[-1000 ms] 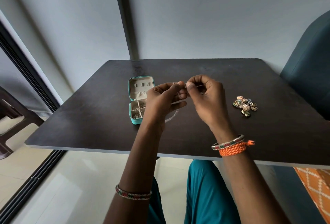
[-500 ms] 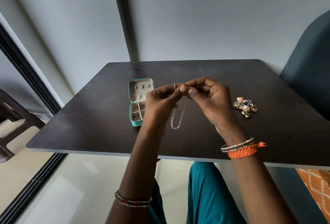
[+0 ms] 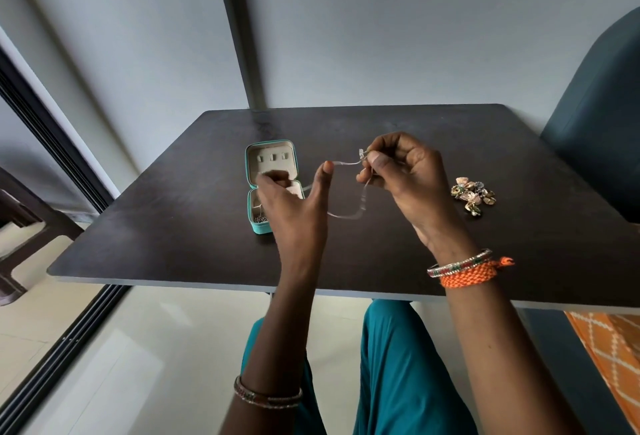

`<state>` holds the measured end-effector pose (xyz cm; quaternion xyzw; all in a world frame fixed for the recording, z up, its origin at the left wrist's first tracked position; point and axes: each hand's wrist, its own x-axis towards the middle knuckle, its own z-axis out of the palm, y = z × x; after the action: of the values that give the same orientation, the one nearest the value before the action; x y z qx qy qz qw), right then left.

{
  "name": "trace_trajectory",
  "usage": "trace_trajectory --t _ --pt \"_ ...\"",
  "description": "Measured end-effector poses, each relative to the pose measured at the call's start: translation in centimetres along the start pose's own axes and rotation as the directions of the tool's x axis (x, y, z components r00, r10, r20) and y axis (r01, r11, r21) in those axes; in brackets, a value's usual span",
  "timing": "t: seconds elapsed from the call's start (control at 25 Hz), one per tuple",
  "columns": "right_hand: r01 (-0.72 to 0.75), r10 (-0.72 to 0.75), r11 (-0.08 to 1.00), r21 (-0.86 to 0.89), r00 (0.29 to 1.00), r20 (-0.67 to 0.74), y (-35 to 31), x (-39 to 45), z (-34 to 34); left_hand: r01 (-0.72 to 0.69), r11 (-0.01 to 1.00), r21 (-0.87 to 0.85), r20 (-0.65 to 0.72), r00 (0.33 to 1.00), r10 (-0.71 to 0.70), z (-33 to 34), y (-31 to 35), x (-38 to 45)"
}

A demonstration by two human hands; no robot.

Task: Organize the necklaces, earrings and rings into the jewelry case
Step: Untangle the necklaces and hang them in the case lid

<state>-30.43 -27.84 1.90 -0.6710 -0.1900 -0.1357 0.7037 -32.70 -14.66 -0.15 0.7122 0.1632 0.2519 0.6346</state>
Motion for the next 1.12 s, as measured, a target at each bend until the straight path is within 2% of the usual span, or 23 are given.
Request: trace_trajectory --t 0.04,0.08,0.12,0.2,0.28,0.36,0.52,0.64,0.76,0.84,0.92,1.04,1.12 --pt "-0.007 0.007 1.0 0.005 1.0 0.005 0.0 -0.1 0.1 -0.084 0.993 0.086 -0.087 0.992 0.092 -0.1 0.0 -0.2" --pt "-0.013 0.013 1.0 0.011 1.0 0.007 0.1 -0.2 0.2 -0.168 0.98 0.11 -0.105 0.978 0.179 -0.2 0.2 -0.2" --pt "-0.017 0.017 1.0 0.012 1.0 0.006 0.2 -0.3 0.3 -0.252 0.964 0.089 -0.059 0.964 0.257 -0.1 0.3 -0.1" --pt "-0.018 0.018 1.0 -0.002 1.0 -0.003 0.3 -0.4 0.4 -0.342 0.94 -0.019 0.138 0.93 0.341 0.2 0.8 0.2" --pt "-0.013 0.012 0.999 -0.029 1.0 -0.017 0.1 -0.4 0.5 -0.278 0.951 -0.136 0.331 0.892 0.308 0.4 1.4 0.3" --pt "-0.007 0.005 0.998 -0.058 1.0 -0.018 -0.1 -0.4 0.4 -0.139 0.964 -0.225 0.437 0.87 0.227 0.5 1.7 0.2" --pt "0.03 -0.035 0.986 -0.166 0.999 -0.032 0.0 -0.4 -0.2 0.058 0.959 -0.278 0.475 0.876 0.085 0.5 1.8 0.1" --pt "0.062 -0.077 0.964 -0.258 0.996 -0.05 0.3 -0.3 -0.3 0.206 0.913 -0.351 0.466 0.885 -0.021 0.6 2.0 0.2" --pt "-0.079 0.066 0.992 -0.098 0.989 -0.134 0.1 -0.5 0.2 0.283 0.864 -0.417 0.484 0.874 -0.053 0.6 2.1 0.4" --pt "-0.191 0.209 0.973 0.134 0.967 -0.143 -0.2 -0.6 0.9 0.234 0.886 -0.401 0.47 0.882 -0.02 0.8 2.2 0.2" --pt "-0.232 0.286 0.914 0.332 0.951 -0.12 -0.2 -0.7 1.4 0.185 0.901 -0.393 0.437 0.899 0.006 1.3 2.2 -0.2" --pt "-0.193 0.267 0.892 0.409 0.955 -0.13 -0.1 -0.6 1.5 0.134 0.92 -0.367 0.396 0.918 0.024 1.7 1.7 -0.3" --pt "-0.186 0.242 0.915 0.357 0.963 -0.12 0.2 -0.7 1.0 0.094 0.923 -0.372 0.389 0.919 0.063 1.5 1.4 -0.1"
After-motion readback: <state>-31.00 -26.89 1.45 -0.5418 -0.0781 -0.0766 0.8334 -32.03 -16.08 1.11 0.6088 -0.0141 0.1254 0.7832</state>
